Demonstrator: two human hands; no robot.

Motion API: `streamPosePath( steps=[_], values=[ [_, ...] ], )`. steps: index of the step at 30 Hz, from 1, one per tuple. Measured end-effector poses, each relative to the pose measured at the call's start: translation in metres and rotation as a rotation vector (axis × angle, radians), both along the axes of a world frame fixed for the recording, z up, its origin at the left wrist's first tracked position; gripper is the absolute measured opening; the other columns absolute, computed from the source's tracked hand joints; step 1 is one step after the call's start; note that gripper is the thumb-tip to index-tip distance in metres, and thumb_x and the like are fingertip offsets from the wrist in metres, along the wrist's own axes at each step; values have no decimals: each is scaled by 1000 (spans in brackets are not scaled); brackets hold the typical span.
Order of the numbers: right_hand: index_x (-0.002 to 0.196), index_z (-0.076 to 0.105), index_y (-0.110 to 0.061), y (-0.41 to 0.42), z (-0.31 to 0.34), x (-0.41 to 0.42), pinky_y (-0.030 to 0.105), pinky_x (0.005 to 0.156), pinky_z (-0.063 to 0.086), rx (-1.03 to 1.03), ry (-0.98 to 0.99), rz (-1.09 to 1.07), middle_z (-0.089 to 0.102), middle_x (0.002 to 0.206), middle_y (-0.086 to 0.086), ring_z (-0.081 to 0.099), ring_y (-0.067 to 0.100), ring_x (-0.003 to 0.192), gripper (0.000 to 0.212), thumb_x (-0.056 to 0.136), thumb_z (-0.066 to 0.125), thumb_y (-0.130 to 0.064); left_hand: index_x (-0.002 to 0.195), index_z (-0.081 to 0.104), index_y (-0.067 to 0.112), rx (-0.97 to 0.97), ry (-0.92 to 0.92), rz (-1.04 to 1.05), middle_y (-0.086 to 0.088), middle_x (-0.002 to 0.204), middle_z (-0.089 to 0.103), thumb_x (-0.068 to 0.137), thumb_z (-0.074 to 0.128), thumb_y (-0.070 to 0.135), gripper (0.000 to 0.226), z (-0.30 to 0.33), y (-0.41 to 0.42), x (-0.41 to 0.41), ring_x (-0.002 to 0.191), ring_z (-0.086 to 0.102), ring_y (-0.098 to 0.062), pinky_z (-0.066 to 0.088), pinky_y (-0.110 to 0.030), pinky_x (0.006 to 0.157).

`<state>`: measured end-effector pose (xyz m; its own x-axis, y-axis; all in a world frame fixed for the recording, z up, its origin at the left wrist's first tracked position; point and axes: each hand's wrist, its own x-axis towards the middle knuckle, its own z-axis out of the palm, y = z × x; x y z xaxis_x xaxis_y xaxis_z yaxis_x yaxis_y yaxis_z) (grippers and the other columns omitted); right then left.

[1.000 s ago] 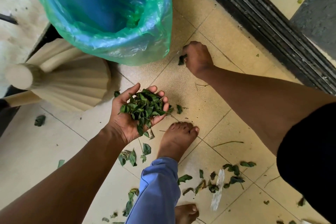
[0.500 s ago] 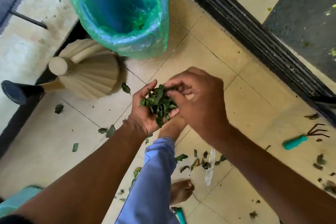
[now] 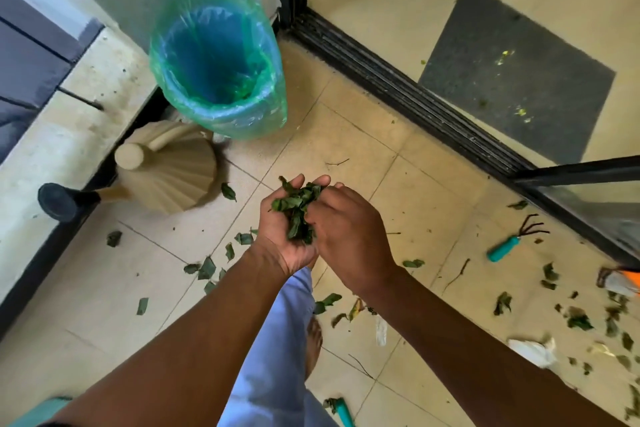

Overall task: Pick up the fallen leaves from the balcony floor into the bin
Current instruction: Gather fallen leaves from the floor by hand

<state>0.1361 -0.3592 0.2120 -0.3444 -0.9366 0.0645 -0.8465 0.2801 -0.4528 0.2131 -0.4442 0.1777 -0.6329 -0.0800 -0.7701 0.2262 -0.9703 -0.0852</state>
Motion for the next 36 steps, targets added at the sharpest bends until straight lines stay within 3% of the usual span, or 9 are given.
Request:
streamPosePath(
  steps=[4, 8, 10, 17, 22, 26, 29, 31, 36],
  values=[
    [75, 66, -9, 5, 18, 28, 40, 70, 51, 16, 31, 78, 59, 82, 8, 54, 27, 77, 15, 78, 53, -1, 92, 72, 5, -67, 7, -18, -18, 107, 66, 97, 53, 36, 38, 18, 1, 26, 121, 55, -29, 30, -38, 122],
    [96, 73, -9, 9, 38, 56, 40, 77, 48, 51, 38, 116, 59, 95, 7, 53, 27, 91, 26, 84, 51, -5, 96, 67, 6, -162, 1, -27, -15, 91, 70, 100, 49, 36, 35, 32, -4, 60, 89, 69, -26, 54, -35, 98],
    [103, 73, -9, 11, 45, 70, 42, 77, 48, 37, 37, 129, 59, 97, 7, 52, 26, 92, 28, 83, 56, -1, 96, 66, 7, -177, -15, -33, -14, 85, 71, 100, 48, 36, 34, 38, -7, 78, 79, 70, -25, 57, -33, 88],
    [115, 71, -6, 7, 48, 120, 34, 87, 49, -56, -53, 76, 64, 105, 10, 57, 25, 96, 30, 86, 67, 1, 95, 69, 8, -154, -12, -61, -15, 111, 66, 98, 53, 40, 36, 27, -16, 130, 99, 65, -28, 45, -36, 98],
    [117, 71, -3, 5, 35, 151, 31, 90, 48, -93, -84, 8, 66, 106, 10, 56, 21, 97, 28, 89, 70, -1, 96, 68, 7, -91, 9, -31, -16, 110, 64, 100, 51, 38, 36, 6, -25, 157, 109, 62, -33, 49, -41, 104],
    [118, 71, -3, 6, 22, 172, 27, 82, 50, -184, -183, -186, 66, 109, 8, 62, 21, 97, 26, 93, 70, -4, 94, 68, 9, -27, -3, -27, -14, 108, 66, 100, 49, 39, 36, -15, -34, 183, 101, 67, -32, 57, -43, 90],
    [117, 70, -9, 9, -9, 176, 23, 73, 49, -199, -276, -450, 65, 108, 1, 62, 15, 93, 26, 92, 67, 0, 94, 68, 11, 7, -48, -53, -12, 111, 64, 99, 50, 40, 34, -39, -46, 206, 103, 64, -30, 56, -43, 87],
    [117, 68, -14, 16, -55, 173, 31, 69, 53, -135, -317, -616, 65, 107, -2, 62, 14, 90, 30, 91, 64, 0, 95, 69, 11, 14, -79, -42, -12, 112, 63, 98, 50, 38, 33, -60, -56, 220, 106, 62, -29, 54, -43, 91],
    [118, 68, -17, 31, -181, 173, 42, 74, 57, 228, -343, -739, 70, 107, 1, 64, 15, 86, 30, 90, 66, -8, 94, 68, 14, 42, -107, -59, -9, 113, 62, 99, 47, 41, 35, -97, -75, 245, 109, 61, -25, 51, -40, 95]
  ],
)
